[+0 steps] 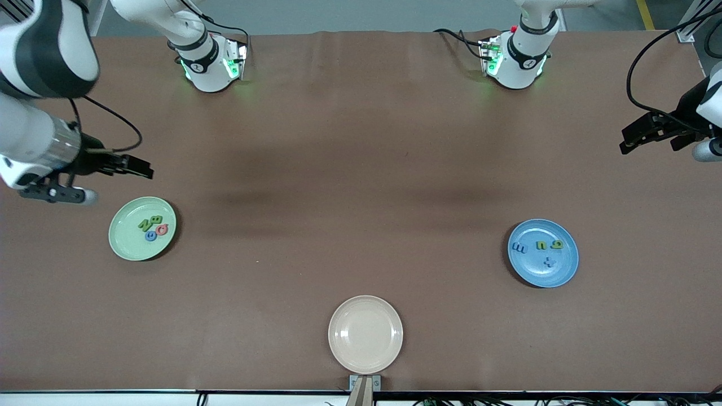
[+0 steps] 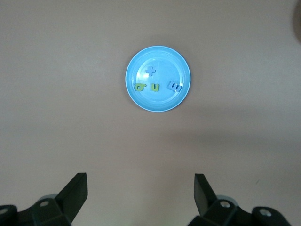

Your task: Sort upper and lower case letters into plates

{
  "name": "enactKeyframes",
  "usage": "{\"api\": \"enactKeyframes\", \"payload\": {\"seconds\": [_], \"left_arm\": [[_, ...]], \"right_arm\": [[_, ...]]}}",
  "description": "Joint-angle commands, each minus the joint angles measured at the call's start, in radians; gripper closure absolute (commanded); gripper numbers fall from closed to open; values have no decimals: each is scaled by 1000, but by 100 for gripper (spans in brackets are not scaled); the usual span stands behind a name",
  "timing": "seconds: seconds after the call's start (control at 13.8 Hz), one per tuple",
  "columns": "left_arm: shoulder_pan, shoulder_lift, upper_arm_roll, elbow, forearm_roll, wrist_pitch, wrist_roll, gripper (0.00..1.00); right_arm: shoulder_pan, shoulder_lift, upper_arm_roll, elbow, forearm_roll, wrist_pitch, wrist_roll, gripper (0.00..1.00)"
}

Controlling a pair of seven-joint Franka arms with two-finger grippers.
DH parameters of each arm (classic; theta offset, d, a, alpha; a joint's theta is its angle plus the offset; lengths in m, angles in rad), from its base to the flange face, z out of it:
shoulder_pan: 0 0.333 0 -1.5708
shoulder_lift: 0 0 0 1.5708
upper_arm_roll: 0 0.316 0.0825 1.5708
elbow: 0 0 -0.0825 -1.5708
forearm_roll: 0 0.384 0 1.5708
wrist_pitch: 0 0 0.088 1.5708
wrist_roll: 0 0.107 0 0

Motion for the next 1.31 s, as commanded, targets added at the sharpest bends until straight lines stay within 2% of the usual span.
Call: {"api": "enactKeyframes", "payload": {"seconds": [0.0,0.07,0.22,0.36,0.44,0.8,0.94,1.24], "left_arm": [[2,10,0,23,-3,-11,24,0],[0,12,0,23,-3,-9,24,0],[0,10,0,13,-3,-15,24,0],[0,16,-2,18,-5,-16,24,0],[-3,21,-2,21,-5,-15,21,0],[-11,21,-3,29,3,-15,-2,0],[-6,41,-3,70,-5,-22,-45,0],[-31,47,-17,73,6,-31,-47,0]], "right_arm": [[-87,9,84,76,-25,-41,24,0],[-167,9,169,88,-33,-40,24,0],[-283,-11,295,104,-79,-40,25,0],[-392,-66,397,105,-82,-38,25,0],[-413,-75,422,104,-84,-40,25,0],[-422,-77,434,99,-84,-22,24,0],[-422,-79,434,97,-84,-23,25,0],[-437,-115,425,99,-79,-22,25,0]]}}
